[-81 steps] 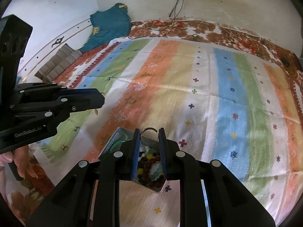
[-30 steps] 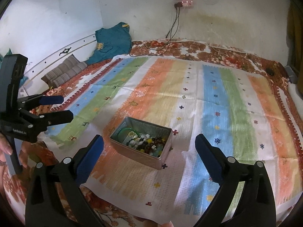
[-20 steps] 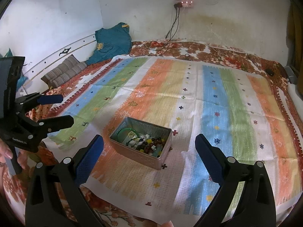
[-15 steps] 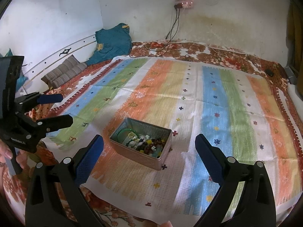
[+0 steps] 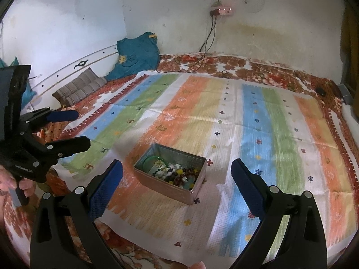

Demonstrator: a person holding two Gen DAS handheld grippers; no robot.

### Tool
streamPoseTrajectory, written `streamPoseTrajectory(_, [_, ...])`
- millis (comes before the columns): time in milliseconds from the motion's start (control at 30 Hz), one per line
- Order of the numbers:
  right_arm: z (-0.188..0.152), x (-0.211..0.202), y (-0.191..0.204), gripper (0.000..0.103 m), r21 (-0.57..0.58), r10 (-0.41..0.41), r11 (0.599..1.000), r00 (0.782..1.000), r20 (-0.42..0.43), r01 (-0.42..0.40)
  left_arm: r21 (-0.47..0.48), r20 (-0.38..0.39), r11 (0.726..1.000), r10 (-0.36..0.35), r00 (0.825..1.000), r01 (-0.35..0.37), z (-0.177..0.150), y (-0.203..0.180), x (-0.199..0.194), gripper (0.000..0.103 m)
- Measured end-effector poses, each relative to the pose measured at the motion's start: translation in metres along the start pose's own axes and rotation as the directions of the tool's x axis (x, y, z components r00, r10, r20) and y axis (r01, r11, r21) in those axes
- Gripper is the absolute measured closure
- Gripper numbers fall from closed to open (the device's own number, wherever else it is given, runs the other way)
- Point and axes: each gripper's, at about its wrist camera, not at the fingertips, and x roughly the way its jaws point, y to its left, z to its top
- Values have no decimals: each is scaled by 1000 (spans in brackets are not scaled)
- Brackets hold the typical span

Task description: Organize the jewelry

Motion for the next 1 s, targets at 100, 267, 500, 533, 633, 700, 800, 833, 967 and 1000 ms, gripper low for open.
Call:
streamPoseTrajectory(100, [1, 0, -1, 5, 8, -1, 1000, 1000, 1, 1, 5, 1, 1000, -3, 1000, 3, 0, 1, 0, 6])
streamPoseTrajectory(267, [1, 0, -2, 5, 7, -1, 1000, 1000, 0, 1, 17, 11, 1000, 3, 1000, -3, 0, -2, -3, 6])
streamPoseTrajectory(500, [2, 2, -1, 5, 9, -3, 1000, 1000, -11, 3, 43, 47, 999, 2, 999, -4, 0, -11, -10, 6])
streamPoseTrajectory(533, [1, 2, -1, 5, 10, -4, 1000, 1000, -9, 4, 40, 48, 999, 6, 999, -7, -1, -12, -10, 6])
streamPoseTrajectory(633, [1, 3, 0, 5, 9, -7, 1000, 1000, -4, 7, 27, 53, 1000, 12, 999, -13, 0, -11, -12, 5])
streamPoseTrajectory(700, [0, 2, 2, 5, 0, -13, 1000, 1000, 3, 13, 12, 57, 1000, 15, 998, -16, -1, -9, -13, 6])
streamPoseTrajectory(800, [-1, -1, 5, 5, -11, -25, 1000, 1000, 19, 25, 7, 68, 1000, 10, 998, -10, -1, -8, -16, 6])
streamPoseTrajectory(833, [-1, -3, 5, 5, -10, -26, 1000, 999, 26, 27, 9, 69, 1000, 9, 998, -9, -1, -8, -16, 6])
streamPoseTrajectory(967, [-1, -6, 2, 5, 9, -26, 1000, 999, 42, 25, 24, 69, 1000, 12, 998, -13, -1, -10, -15, 6])
streamPoseTrajectory(1000, [-1, -7, 1, 5, 14, -26, 1000, 999, 44, 25, 24, 68, 1000, 12, 998, -14, -1, -10, -15, 6])
